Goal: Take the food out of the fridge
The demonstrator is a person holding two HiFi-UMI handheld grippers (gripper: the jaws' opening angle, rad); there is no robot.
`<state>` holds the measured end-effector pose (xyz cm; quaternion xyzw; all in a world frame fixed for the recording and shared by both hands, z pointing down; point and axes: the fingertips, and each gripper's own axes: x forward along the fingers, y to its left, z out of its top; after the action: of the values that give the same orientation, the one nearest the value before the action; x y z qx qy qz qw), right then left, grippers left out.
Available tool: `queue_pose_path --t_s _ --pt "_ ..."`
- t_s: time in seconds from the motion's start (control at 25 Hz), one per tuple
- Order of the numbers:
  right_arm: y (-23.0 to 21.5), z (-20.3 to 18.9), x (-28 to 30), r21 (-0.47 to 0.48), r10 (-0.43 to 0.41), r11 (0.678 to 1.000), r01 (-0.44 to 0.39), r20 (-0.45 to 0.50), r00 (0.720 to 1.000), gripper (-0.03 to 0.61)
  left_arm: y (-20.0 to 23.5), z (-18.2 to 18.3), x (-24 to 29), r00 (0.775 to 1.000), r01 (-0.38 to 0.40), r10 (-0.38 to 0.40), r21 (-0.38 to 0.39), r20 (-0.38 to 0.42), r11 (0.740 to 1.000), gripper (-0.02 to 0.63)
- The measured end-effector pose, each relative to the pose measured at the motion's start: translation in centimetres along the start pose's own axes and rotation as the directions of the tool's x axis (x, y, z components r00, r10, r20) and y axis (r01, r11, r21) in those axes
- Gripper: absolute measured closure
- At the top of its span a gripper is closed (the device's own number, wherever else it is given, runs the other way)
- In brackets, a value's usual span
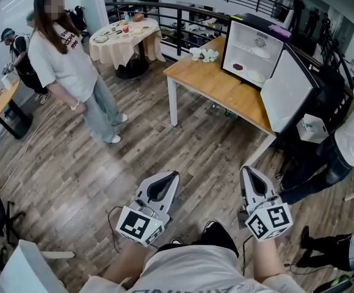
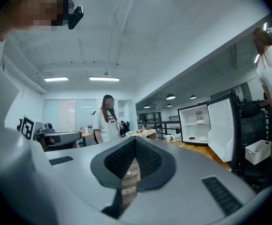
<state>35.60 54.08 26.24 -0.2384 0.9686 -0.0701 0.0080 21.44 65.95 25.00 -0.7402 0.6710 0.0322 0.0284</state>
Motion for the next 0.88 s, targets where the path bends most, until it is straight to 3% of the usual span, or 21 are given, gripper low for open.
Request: queue_pose_path --t_s 0.36,0.88 --pt "-2.6 0.3 6.0 0.003 0.009 1.000 -0.009 0.014 1.000 0.560 4.6 -1.1 4.4 1.000 0.004 -0.004 0.006 -0.018 1.000 0.607" --pt "-15.1 2.0 16.8 0.026 0.030 0.999 -0.030 0.000 1.000 0.558 9.3 -2.5 19.8 0.999 -0.014 0.014 0.002 -0.051 1.000 0.607"
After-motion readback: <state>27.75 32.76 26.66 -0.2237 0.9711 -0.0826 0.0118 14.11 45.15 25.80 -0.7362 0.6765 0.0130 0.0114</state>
